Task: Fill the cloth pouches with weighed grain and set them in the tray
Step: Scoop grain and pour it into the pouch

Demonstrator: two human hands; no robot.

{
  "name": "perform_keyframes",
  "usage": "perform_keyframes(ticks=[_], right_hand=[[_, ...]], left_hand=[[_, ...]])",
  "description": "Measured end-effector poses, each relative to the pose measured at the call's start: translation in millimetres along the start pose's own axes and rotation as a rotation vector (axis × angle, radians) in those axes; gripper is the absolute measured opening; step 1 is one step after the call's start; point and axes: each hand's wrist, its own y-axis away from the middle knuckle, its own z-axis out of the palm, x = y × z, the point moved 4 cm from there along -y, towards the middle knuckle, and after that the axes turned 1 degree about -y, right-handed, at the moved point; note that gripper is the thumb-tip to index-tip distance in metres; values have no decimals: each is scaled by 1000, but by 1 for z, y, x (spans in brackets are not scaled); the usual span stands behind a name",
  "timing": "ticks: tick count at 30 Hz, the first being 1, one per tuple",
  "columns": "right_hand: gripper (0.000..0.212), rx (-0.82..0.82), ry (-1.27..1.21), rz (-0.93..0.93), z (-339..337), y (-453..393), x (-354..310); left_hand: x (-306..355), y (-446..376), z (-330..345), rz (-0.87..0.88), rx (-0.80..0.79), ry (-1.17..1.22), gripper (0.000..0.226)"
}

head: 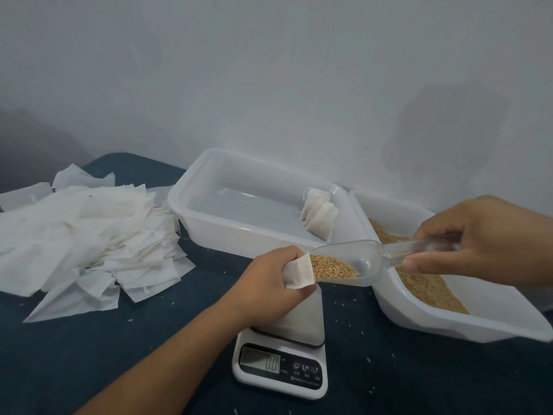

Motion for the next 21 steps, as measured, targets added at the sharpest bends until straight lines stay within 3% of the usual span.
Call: perform_keyframes(ticks=[9,21], right_hand=[[64,46,-44,26,5,5,18],[73,43,-125,78,21,13,36]], left_hand=[[-1,-2,-2,-15,23,66,19],[-4,-3,-3,-30,44,137,15]])
